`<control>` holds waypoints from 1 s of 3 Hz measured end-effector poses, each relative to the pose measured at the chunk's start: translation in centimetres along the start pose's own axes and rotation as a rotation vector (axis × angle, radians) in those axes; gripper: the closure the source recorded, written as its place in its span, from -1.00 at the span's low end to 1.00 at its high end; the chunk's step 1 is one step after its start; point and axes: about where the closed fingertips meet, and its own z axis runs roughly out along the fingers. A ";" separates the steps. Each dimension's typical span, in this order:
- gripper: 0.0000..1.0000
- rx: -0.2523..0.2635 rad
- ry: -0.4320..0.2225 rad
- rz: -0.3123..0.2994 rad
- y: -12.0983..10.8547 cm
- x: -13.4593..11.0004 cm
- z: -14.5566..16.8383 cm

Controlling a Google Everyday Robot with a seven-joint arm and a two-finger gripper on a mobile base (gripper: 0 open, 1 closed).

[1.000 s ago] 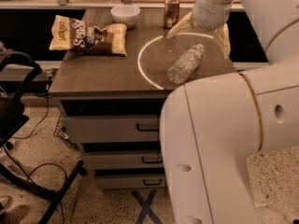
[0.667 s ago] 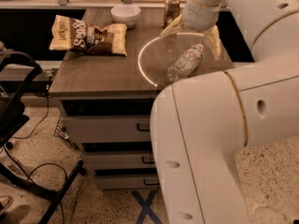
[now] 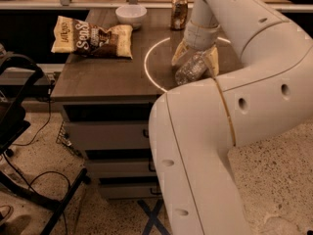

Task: Place water bottle upright

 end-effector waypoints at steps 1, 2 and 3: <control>-0.04 -0.007 -0.010 0.000 0.3 -0.3 0.2; 0.42 -0.007 -0.010 0.000 0.3 -0.3 -0.5; 0.99 -0.011 -0.015 0.000 0.5 -0.4 -0.7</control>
Offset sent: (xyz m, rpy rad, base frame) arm 0.0041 0.0006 -0.0019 0.0013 -0.0119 -0.0014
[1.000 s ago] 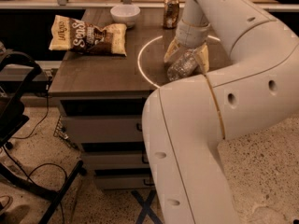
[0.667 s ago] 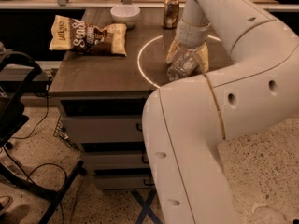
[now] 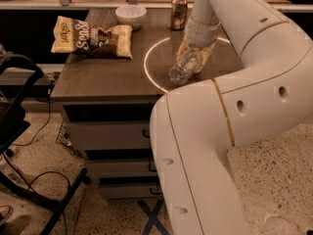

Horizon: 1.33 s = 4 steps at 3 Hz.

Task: Place water bottle upright

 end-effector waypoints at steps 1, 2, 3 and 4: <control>1.00 -0.008 -0.010 0.000 0.3 -0.3 0.2; 1.00 -0.012 -0.020 -0.004 0.3 -0.4 -0.2; 1.00 -0.069 -0.165 -0.056 0.9 -2.0 -4.3; 1.00 -0.103 -0.352 -0.147 1.1 -2.8 -9.8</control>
Offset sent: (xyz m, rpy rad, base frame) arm 0.0052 0.0030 0.0206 -0.0099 -0.1120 0.0390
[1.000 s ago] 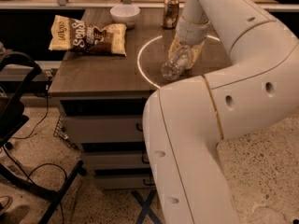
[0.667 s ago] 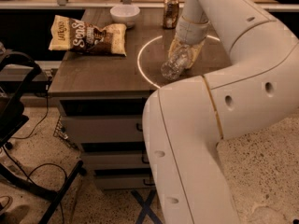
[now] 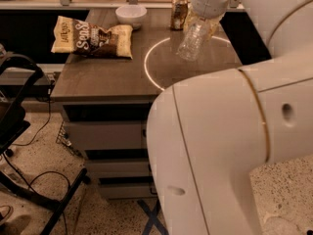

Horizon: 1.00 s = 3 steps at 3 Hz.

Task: Place water bottle upright

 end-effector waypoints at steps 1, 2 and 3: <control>1.00 -0.148 -0.156 -0.130 -1.6 -1.0 -4.4; 1.00 -0.340 -0.234 -0.212 -1.9 -1.2 -5.5; 1.00 -0.612 -0.277 -0.281 -0.9 -2.5 -5.9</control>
Offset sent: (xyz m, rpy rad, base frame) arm -0.0544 -0.0868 0.0864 0.3418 -0.6621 0.5518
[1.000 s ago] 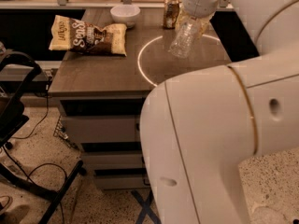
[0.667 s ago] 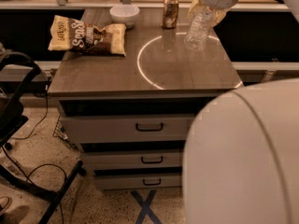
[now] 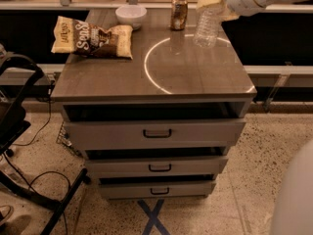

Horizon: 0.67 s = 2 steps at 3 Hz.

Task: Place water bottle upright

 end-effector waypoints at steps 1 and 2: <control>1.00 -0.201 -0.036 -0.056 -0.2 -1.1 -3.2; 1.00 -0.319 -0.121 -0.243 -0.7 -1.5 -7.6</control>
Offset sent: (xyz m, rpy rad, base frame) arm -0.0719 -0.0771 0.0539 -0.1334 -0.6312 0.5069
